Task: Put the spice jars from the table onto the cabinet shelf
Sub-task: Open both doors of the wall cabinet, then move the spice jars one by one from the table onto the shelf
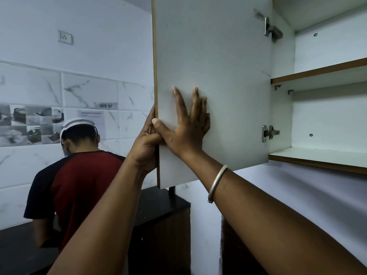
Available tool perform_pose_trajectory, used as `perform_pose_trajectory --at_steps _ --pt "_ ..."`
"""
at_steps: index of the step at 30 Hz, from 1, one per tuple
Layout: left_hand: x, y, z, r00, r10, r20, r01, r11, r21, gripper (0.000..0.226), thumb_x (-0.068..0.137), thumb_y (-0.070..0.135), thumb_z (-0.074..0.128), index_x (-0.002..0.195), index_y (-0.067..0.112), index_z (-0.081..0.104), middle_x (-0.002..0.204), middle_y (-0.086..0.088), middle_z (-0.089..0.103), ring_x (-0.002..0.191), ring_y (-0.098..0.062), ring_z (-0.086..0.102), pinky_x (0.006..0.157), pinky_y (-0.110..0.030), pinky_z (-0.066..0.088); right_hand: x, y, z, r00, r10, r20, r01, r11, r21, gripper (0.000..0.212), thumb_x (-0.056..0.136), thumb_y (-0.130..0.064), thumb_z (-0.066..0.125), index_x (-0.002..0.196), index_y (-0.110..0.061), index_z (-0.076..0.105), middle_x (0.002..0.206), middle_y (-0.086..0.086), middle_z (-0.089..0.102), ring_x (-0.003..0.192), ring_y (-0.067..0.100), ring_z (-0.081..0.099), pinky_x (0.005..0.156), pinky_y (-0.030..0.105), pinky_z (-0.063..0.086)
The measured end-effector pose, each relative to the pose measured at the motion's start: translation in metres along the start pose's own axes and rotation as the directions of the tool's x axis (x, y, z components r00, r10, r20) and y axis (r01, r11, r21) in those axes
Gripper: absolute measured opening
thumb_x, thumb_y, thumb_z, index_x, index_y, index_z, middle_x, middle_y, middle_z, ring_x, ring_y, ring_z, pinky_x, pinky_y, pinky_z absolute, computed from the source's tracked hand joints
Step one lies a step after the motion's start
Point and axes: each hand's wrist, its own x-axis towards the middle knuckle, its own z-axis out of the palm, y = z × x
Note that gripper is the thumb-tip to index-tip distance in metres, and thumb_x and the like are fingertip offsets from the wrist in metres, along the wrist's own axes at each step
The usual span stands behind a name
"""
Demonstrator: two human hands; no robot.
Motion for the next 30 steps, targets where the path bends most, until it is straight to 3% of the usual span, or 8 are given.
perform_pose_trajectory --at_steps 6,9,13,15,17,23,26,30 --pt "0.005 -0.008 -0.010 0.998 0.026 -0.051 -0.020 0.993 0.117 0.086 0.084 -0.011 0.043 0.157 0.034 0.038 0.151 -0.006 0.056 0.136 -0.030 0.057 0.091 -0.040 0.059 0.000 0.002 0.007 1.000 -0.010 -0.019 0.010 1.000 -0.027 0.088 0.081 -0.074 0.051 0.159 -0.046 0.021 0.172 0.004 0.003 0.159 0.032 0.000 0.122 0.058 0.015" --pt "0.000 -0.001 0.005 0.987 0.134 -0.089 -0.098 0.939 0.331 0.096 0.082 -0.012 0.043 0.164 0.030 0.019 0.160 0.009 0.044 0.141 -0.013 0.051 0.095 -0.034 0.057 0.000 0.003 -0.001 0.999 -0.031 0.013 0.032 0.999 -0.009 0.085 0.085 -0.075 0.049 0.159 -0.044 0.022 0.173 0.005 0.004 0.160 0.032 0.000 0.123 0.057 0.015" --pt "-0.012 0.013 0.040 0.861 0.507 -0.031 -0.362 0.654 0.664 0.093 0.085 -0.003 0.055 0.160 -0.007 0.001 0.171 -0.025 0.001 0.160 -0.036 0.003 0.127 -0.058 0.014 -0.009 0.009 -0.035 1.000 -0.009 0.026 0.004 0.978 0.210 0.076 0.092 -0.062 0.051 0.159 -0.033 0.032 0.172 0.008 0.011 0.160 0.029 0.007 0.124 0.056 0.021" --pt "-0.021 0.017 0.063 0.793 0.595 0.129 -0.468 0.460 0.755 0.084 0.086 0.001 0.055 0.155 -0.017 0.012 0.166 -0.037 0.008 0.157 -0.048 0.005 0.125 -0.063 0.009 -0.021 0.013 -0.060 1.000 -0.018 0.003 0.016 0.946 0.323 0.071 0.096 -0.049 0.052 0.158 -0.019 0.036 0.170 0.011 0.021 0.159 0.027 0.013 0.125 0.048 0.026" --pt "-0.037 0.013 0.089 0.774 0.581 0.252 -0.552 0.424 0.718 0.081 0.081 -0.001 0.053 0.152 -0.020 0.019 0.162 -0.040 0.016 0.155 -0.052 0.011 0.124 -0.065 0.012 -0.041 0.024 -0.088 0.997 -0.072 -0.023 0.075 0.922 0.379 0.064 0.100 -0.032 0.053 0.155 -0.004 0.037 0.165 0.016 0.032 0.157 0.029 0.021 0.126 0.043 0.028" --pt "-0.112 -0.053 0.160 0.838 0.369 0.403 -0.528 0.733 0.428 0.074 0.083 -0.015 0.049 0.149 -0.023 0.018 0.160 -0.039 0.024 0.153 -0.046 0.026 0.123 -0.059 0.026 -0.134 0.075 -0.178 0.993 -0.103 0.053 0.084 0.957 0.279 0.065 0.099 -0.025 0.056 0.152 0.005 0.035 0.157 0.015 0.044 0.141 0.025 0.050 0.110 0.044 0.048" --pt "-0.174 -0.104 0.195 0.876 0.129 0.466 -0.312 0.887 0.341 0.079 0.085 -0.016 0.053 0.154 -0.017 0.015 0.164 -0.027 0.024 0.154 -0.032 0.029 0.123 -0.049 0.032 -0.218 0.110 -0.215 0.981 0.129 0.147 -0.155 0.970 0.185 0.069 0.096 -0.029 0.060 0.153 -0.001 0.034 0.151 0.005 0.050 0.136 0.016 0.055 0.099 0.044 0.055" --pt "-0.266 -0.165 0.226 0.747 -0.148 0.648 -0.055 0.958 0.282 0.089 0.085 -0.020 0.063 0.153 -0.021 0.006 0.166 -0.027 0.012 0.157 -0.032 0.020 0.127 -0.043 0.023 -0.348 0.148 -0.258 0.869 0.417 0.268 -0.440 0.898 0.028 0.072 0.096 -0.031 0.061 0.155 -0.002 0.032 0.152 -0.004 0.044 0.138 -0.003 0.047 0.110 0.032 0.048"
